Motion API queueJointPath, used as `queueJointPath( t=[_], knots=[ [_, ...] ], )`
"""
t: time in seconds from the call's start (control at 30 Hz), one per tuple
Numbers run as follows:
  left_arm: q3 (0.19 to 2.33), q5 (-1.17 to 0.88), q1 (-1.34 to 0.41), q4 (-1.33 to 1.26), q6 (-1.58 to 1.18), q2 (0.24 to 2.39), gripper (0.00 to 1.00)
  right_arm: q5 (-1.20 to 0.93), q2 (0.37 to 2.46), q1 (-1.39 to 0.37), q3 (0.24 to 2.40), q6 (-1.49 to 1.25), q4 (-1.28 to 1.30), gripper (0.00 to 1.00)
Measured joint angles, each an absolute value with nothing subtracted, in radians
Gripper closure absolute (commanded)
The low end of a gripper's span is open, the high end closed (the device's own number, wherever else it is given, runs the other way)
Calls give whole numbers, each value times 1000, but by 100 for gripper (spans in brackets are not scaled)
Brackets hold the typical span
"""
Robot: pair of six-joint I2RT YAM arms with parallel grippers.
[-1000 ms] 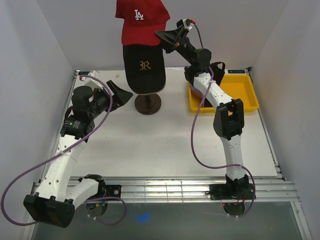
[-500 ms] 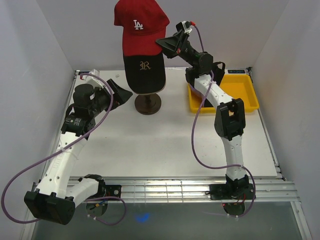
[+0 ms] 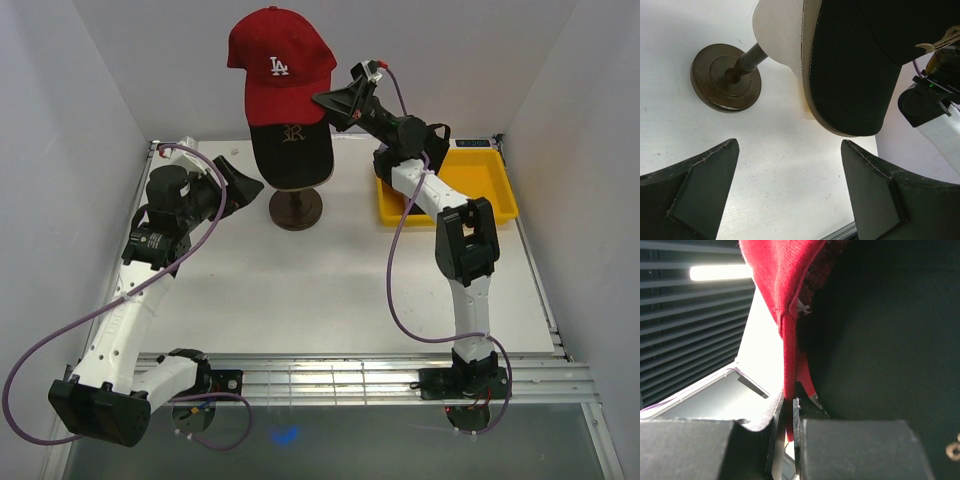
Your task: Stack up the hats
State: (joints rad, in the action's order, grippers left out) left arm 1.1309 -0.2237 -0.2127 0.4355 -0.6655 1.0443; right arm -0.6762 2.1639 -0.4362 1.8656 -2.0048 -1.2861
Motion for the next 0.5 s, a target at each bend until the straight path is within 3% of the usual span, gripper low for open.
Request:
queueJointPath(
  t=[0.5],
  knots=[
    [1177,-216,-213,445,-657,1084,7,-657,2131,-432,1766,-2014,-1339,92]
  ],
)
